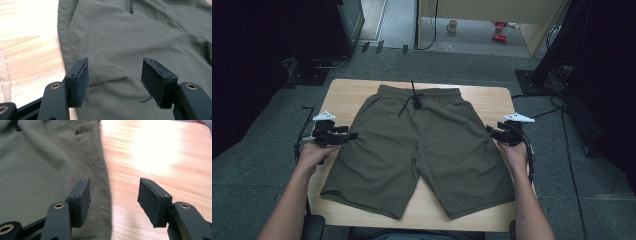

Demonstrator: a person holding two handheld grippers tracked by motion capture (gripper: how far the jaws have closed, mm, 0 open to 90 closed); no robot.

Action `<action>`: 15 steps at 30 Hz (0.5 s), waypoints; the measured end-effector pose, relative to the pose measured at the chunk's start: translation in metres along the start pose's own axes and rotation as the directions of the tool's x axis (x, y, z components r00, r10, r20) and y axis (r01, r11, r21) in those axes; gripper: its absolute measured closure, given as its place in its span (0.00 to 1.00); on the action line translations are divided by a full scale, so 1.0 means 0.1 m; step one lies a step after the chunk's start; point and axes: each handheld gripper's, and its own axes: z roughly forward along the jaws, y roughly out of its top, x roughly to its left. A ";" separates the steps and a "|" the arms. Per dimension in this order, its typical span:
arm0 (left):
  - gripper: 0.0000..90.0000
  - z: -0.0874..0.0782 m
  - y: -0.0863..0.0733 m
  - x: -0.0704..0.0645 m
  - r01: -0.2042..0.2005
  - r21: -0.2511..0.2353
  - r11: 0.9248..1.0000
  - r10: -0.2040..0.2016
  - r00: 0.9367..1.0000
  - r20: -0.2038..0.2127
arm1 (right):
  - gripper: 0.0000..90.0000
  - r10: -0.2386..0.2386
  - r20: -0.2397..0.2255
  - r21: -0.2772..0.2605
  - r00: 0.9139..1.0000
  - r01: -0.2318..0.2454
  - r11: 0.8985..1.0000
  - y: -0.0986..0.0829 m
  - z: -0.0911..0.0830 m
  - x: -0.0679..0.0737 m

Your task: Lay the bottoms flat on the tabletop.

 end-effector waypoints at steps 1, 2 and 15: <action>0.43 0.02 0.01 0.02 0.002 -0.003 1.000 -0.002 1.000 -0.001 | 0.48 0.000 0.000 0.000 1.000 0.000 1.000 0.00 0.00 0.00; 0.43 0.04 0.02 0.05 0.003 -0.001 1.000 -0.003 1.000 -0.001 | 0.48 0.006 0.008 0.007 1.000 -0.006 1.000 -0.02 0.00 -0.05; 0.43 0.21 0.02 0.38 -0.003 -0.005 1.000 0.002 0.995 -0.105 | 0.48 0.072 0.056 0.054 0.996 -0.075 0.996 -0.17 0.04 -0.33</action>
